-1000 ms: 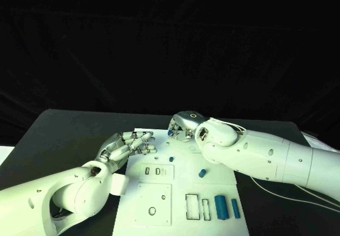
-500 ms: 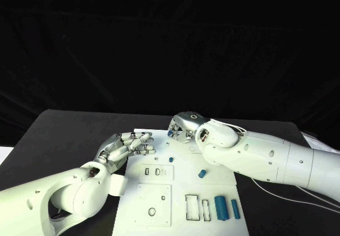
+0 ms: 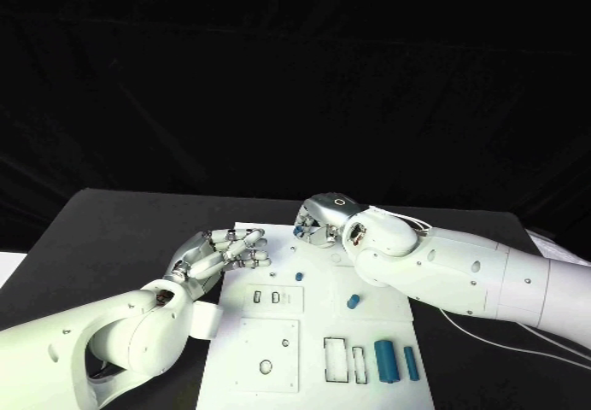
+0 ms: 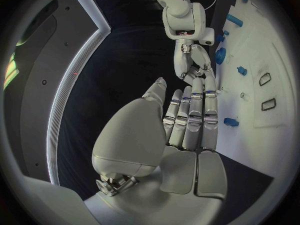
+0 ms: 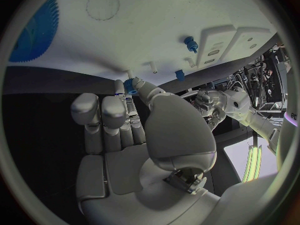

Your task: Assemble the parts on the task board

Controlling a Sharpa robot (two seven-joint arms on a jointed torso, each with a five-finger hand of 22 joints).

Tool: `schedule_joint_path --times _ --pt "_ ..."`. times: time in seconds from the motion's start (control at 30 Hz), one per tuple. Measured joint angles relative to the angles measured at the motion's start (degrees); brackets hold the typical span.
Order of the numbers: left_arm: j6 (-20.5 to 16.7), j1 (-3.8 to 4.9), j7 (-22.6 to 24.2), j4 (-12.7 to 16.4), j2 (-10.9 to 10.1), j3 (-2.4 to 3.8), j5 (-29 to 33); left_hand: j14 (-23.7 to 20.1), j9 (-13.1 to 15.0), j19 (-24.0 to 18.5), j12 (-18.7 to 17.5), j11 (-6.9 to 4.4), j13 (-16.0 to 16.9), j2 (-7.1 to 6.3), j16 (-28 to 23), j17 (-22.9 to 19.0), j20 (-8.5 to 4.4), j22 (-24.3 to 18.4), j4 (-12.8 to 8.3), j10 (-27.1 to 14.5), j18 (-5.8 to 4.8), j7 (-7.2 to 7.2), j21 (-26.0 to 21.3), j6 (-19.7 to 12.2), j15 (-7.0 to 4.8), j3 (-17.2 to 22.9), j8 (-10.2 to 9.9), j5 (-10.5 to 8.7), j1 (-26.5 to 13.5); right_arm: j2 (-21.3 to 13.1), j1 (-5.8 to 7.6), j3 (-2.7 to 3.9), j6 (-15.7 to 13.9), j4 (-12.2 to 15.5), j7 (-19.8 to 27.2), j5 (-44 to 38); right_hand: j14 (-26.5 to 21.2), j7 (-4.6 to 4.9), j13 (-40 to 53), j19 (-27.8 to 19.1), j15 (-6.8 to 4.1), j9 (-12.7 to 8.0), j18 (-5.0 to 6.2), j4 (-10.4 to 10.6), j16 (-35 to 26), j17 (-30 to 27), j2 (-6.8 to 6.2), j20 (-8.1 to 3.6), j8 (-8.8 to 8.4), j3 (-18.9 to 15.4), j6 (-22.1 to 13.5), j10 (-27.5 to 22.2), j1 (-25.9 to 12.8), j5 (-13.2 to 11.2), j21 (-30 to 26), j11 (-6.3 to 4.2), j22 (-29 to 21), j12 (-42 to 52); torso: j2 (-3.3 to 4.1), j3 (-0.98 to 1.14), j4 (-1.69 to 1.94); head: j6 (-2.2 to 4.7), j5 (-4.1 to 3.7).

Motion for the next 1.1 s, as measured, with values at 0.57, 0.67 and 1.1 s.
schedule_joint_path --times 0.57,0.67,1.1 --pt "0.0 0.01 0.0 -0.3 0.1 0.00 0.0 0.0 0.0 0.0 0.0 0.00 0.0 0.00 0.0 0.1 0.00 0.0 0.0 0.0 0.00 0.00 0.0 0.0 0.00 0.0 -0.2 0.00 0.0 -1.4 -0.71 -0.29 0.5 1.5 -0.2 -0.2 0.0 0.01 0.0 0.0 0.00 0.0 0.01 0.3 0.0 0.0 -0.23 0.00 0.13 0.0 0.0 0.0 -0.2 -0.2 0.0 0.00 0.0 0.0 0.03 0.03 -0.02 -0.09 -0.11" --pt "0.0 0.01 0.0 -0.4 0.1 0.00 0.0 0.0 0.0 0.0 0.0 0.00 0.0 0.00 0.0 0.1 0.00 0.0 0.0 0.0 0.00 0.00 0.0 0.0 0.00 0.0 -0.2 0.00 0.0 -1.5 -0.74 -0.29 0.5 1.6 -0.2 -0.2 0.0 0.00 -0.1 0.0 0.00 0.0 0.01 0.6 0.0 -0.2 -0.24 0.02 0.12 -0.2 0.0 -0.2 -0.2 0.0 0.0 0.25 0.0 -0.1 0.05 0.03 -0.01 -0.04 -0.19" --pt "0.0 0.01 0.0 -0.3 0.1 0.00 0.0 0.0 0.0 0.0 0.0 0.00 0.0 0.00 0.0 0.1 0.00 0.0 0.0 0.0 0.00 0.00 0.0 0.0 0.00 0.0 -0.2 0.00 0.0 -1.6 -0.89 -0.38 0.3 1.6 -0.8 0.0 -2.4 3.30 -0.3 -7.7 2.36 -0.4 0.90 6.2 -9.9 -12.8 -5.69 2.35 -1.04 -9.4 -15.6 -12.8 2.8 -2.6 -7.2 3.37 -12.2 0.4 0.06 -0.01 0.04 0.09 -0.46"
